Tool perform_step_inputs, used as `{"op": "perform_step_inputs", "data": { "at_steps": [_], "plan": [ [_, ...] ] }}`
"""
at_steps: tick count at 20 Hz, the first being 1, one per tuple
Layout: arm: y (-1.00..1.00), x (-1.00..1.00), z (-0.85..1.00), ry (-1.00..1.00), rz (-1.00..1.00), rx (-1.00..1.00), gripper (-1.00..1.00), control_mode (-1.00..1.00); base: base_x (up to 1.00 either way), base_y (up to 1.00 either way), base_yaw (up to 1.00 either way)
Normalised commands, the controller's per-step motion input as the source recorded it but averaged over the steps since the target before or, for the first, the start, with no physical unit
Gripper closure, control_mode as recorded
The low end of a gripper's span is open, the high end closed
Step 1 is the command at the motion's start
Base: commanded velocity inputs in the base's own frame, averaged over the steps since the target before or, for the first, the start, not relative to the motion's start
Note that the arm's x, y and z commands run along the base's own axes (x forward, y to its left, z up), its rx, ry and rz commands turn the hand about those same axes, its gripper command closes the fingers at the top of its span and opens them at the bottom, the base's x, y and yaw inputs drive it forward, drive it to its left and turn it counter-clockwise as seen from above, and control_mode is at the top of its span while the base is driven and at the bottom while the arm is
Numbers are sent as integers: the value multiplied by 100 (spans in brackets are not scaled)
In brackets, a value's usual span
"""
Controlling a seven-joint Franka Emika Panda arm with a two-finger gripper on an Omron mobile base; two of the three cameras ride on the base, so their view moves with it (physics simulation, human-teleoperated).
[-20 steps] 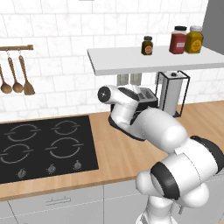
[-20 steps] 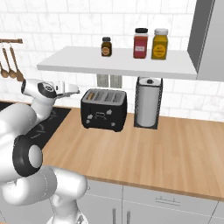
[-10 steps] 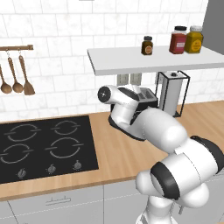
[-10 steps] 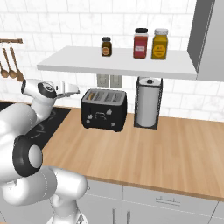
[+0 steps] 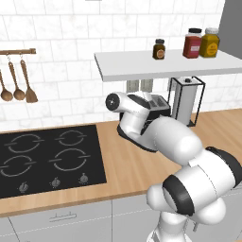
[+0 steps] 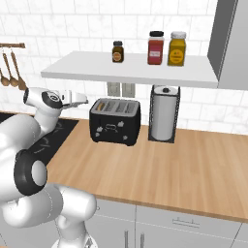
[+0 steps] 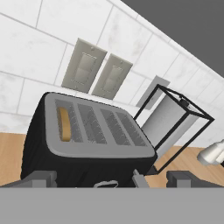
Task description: Start the toaster. Once the lever pops up, take the bread to the plate on the dining counter.
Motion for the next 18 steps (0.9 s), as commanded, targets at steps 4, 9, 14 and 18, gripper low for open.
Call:
{"op": "perform_step_inputs", "data": {
  "at_steps": [4, 9, 14, 18],
  "plan": [
    [0, 0, 0, 0, 0, 0, -100, -100, 0, 0, 0],
    [0, 0, 0, 0, 0, 0, -100, -100, 0, 0, 0],
    [0, 0, 0, 0, 0, 0, -100, -100, 0, 0, 0],
    [0, 0, 0, 0, 0, 0, -100, -100, 0, 0, 0]
  ]
}}
